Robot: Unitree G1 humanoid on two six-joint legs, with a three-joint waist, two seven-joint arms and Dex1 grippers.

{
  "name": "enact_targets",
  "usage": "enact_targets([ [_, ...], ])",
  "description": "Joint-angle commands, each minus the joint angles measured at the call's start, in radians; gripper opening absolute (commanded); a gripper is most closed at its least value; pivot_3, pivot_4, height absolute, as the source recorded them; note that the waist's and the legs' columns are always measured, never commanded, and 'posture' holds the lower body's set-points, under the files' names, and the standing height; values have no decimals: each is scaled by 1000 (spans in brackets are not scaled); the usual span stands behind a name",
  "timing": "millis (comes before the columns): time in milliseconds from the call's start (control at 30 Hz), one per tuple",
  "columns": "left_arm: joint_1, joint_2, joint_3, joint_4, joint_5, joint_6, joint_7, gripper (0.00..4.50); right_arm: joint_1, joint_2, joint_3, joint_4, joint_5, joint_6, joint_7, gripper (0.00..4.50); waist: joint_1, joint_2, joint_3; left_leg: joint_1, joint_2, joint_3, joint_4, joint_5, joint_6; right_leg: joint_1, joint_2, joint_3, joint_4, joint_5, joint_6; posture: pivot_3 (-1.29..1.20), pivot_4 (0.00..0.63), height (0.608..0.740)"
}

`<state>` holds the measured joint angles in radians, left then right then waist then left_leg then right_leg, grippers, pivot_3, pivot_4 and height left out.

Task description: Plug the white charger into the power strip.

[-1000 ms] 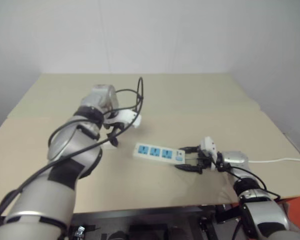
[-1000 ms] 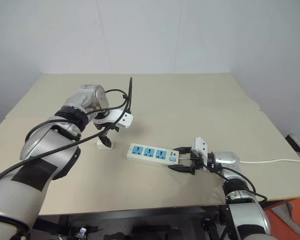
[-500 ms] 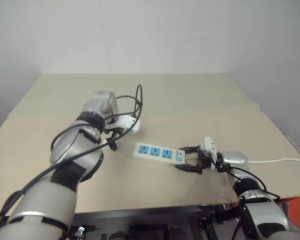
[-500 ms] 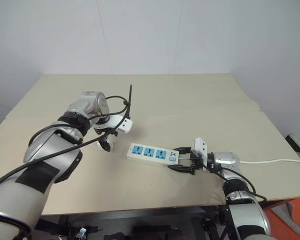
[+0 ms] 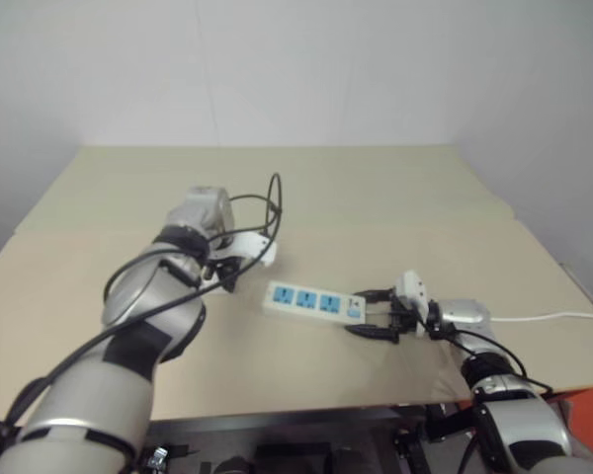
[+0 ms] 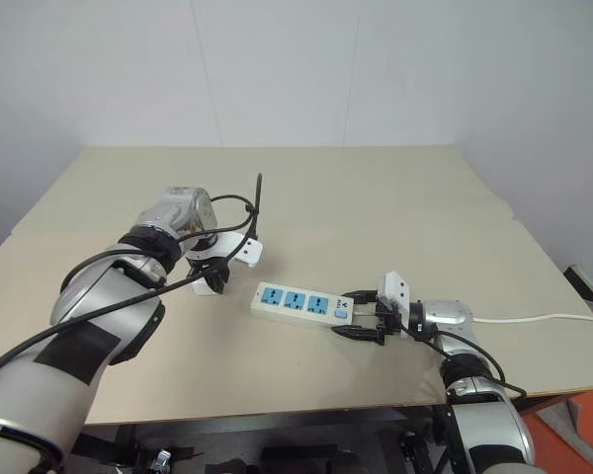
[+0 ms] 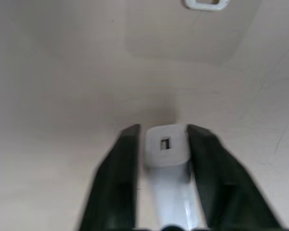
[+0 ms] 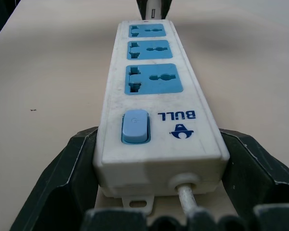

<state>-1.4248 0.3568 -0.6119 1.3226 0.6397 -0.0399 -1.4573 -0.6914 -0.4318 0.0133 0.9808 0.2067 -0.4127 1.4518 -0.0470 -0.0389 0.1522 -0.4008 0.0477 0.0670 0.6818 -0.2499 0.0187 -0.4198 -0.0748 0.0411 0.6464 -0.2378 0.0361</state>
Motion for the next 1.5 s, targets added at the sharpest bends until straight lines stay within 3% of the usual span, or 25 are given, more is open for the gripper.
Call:
enact_targets([
  [33, 1, 6, -1, -10, 5, -11, 16, 977, 20, -10, 25, 19, -56, 8, -43, 3408, 0, 0, 0, 0, 0, 0, 0, 0, 0, 0, 0, 0, 0, 0, 0, 0, 150, 740],
  [400, -142, 133, 141, -98, -137, -117, -140, 977, 27, -18, 27, -9, -46, 11, -15, 3408, -1, 0, 0, -2, 0, 0, 0, 0, 0, -2, 0, 0, 1, 0, 0, 0, 150, 740],
  [500, -237, 240, 191, -109, -313, -136, -156, 977, 20, -17, 27, -17, -41, 11, -4, 3408, -1, 0, 0, -2, 0, 0, 0, 0, 0, -2, 0, 0, 0, 0, 0, 0, 150, 740],
  [600, -236, 319, 265, -156, -530, -121, -157, 977, 17, -12, 31, -22, -35, 5, 8, 3408, -2, 0, 0, -3, 1, 0, -1, 0, 0, -3, 0, 0, 0, 0, 1, 0, 150, 740],
  [700, -167, 361, 356, -248, -776, -100, -157, 977, 22, -10, 33, -31, -31, -5, 24, 3408, 1, 0, 0, -2, 1, 0, -1, 0, 0, -2, -1, 0, 1, -1, 1, 0, 150, 740],
  [800, 20, 375, 467, -431, -1088, -17, -157, 977, 12, -15, 37, -21, -30, -15, 53, 3408, 1, 1, 0, 0, 1, 0, -1, 0, 0, -1, -1, 0, 2, -1, 1, 0, 150, 740],
  [867, 140, 376, 493, -552, -1201, 18, -157, 977, 5, -16, 35, -13, -28, -16, 58, 3408, 0, 1, 0, 0, 2, -1, -1, 0, 0, -2, -1, 1, 3, -1, 1, 0, 150, 740],
  [1000, 364, 282, 620, -731, -1336, 125, -141, 977, -11, -15, 35, 8, -32, -21, 66, 3408, 2, 1, 0, -2, 2, -2, 1, 0, 0, -3, -1, 0, 2, 0, 1, 0, 150, 740],
  [1133, 525, 172, 621, -784, -1288, 146, -54, 977, -11, -11, 42, 17, -39, -28, 70, 3408, 3, 1, 0, -2, 2, -1, 2, 0, 0, -1, -1, 0, 2, 0, 1, 0, 150, 740],
  [1333, 563, 74, 642, -725, -1271, 128, -123, 977, -6, -3, 45, 13, -37, -26, 77, 3408, 1, 1, 0, -1, 1, 0, 2, 0, -1, 0, 0, 0, 1, 0, 0, 0, 150, 740],
  [1500, 524, -14, 622, -605, -1217, 15, -157, 977, -3, 9, 47, 3, -38, -25, 67, 3408, 1, 1, 0, 0, 1, 0, 2, 0, -1, 1, 0, 0, 0, 0, 0, 0, 150, 740],
])
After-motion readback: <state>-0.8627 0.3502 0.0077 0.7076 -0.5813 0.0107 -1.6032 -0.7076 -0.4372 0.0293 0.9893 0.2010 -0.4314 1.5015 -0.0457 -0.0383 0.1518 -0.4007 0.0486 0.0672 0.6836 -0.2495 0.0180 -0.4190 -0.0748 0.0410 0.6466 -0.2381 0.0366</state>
